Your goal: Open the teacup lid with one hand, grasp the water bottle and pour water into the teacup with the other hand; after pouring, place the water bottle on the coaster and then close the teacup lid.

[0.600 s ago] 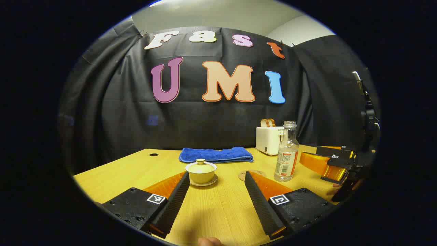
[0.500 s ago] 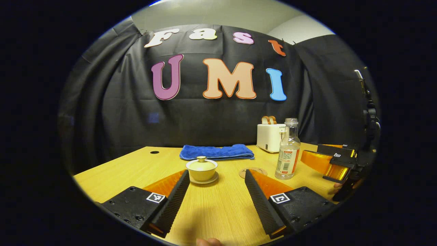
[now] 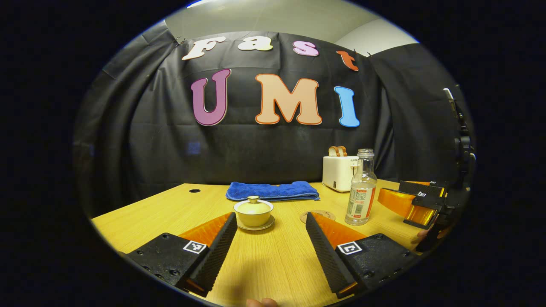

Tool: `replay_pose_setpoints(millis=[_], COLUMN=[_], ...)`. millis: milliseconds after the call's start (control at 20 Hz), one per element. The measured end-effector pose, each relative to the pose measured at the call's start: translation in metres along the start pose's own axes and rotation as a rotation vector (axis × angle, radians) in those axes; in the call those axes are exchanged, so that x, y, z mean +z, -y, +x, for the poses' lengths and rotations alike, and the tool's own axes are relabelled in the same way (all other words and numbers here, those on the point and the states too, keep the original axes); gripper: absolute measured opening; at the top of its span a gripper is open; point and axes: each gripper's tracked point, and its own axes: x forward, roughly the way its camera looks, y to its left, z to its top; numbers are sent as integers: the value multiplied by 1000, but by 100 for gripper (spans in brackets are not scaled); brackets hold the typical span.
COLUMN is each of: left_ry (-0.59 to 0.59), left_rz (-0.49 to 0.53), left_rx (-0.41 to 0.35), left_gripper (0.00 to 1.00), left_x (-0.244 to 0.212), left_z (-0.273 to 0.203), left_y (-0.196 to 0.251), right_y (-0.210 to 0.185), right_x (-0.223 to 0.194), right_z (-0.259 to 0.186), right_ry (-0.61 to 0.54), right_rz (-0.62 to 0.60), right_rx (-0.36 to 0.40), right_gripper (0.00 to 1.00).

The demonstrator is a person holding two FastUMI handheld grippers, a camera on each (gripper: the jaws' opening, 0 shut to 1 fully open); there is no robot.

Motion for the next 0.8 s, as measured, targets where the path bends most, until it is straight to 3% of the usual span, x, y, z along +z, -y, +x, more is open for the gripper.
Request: replay_pose_setpoints(millis=[800], left_ry=[0], left_rz=[1], left_rx=[2], left_gripper=[95], left_x=[1], left_z=[0], left_y=[-1], right_y=[0], right_x=[0], right_z=[0], right_ry=[1], right_rz=[0], right_rx=[0], right_gripper=[99])
